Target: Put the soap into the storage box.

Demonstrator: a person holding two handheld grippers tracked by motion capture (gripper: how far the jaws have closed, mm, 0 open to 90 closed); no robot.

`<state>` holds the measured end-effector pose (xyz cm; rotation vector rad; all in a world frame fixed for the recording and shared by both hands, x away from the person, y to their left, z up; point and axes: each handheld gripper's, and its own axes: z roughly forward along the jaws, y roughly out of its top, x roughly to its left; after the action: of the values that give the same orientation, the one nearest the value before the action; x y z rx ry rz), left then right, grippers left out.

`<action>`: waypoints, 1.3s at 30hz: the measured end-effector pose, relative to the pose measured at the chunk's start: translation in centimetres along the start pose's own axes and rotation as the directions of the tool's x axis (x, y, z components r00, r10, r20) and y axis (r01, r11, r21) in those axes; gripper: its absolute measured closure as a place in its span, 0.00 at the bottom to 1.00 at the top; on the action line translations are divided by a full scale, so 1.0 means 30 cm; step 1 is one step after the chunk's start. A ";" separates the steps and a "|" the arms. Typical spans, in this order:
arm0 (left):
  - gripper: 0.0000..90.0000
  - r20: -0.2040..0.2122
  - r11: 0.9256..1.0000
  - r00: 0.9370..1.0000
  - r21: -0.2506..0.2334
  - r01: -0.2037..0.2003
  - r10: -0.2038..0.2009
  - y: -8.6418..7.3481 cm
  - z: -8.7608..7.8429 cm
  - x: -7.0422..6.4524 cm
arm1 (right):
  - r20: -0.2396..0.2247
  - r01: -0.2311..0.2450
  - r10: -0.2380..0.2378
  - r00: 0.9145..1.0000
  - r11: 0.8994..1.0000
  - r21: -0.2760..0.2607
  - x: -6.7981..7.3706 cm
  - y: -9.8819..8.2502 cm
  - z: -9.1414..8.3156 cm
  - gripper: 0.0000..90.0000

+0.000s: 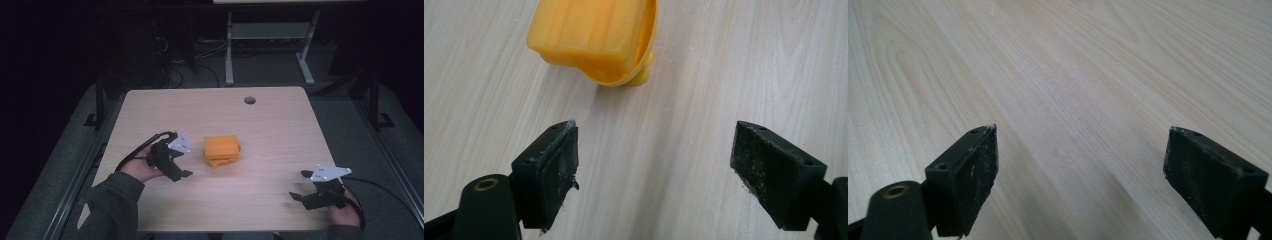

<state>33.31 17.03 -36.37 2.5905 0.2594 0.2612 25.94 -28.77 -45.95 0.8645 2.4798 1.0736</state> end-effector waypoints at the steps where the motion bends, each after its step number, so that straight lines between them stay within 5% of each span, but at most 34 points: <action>1: 0.21 0.000 1.000 1.000 -0.007 0.006 -0.006 -0.004 -0.001 -0.001 | 0.000 0.000 0.000 1.000 1.000 0.000 0.000 0.000 0.000 0.15; 39: 0.21 -0.022 0.997 0.997 -0.027 0.072 -0.073 -0.170 -0.002 -0.069 | 0.014 -0.025 0.025 1.000 1.000 0.012 -0.011 -0.015 0.006 0.15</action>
<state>30.63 20.91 -39.21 2.5481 0.3550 0.2668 26.09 -29.12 -46.40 0.9054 2.4726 1.0583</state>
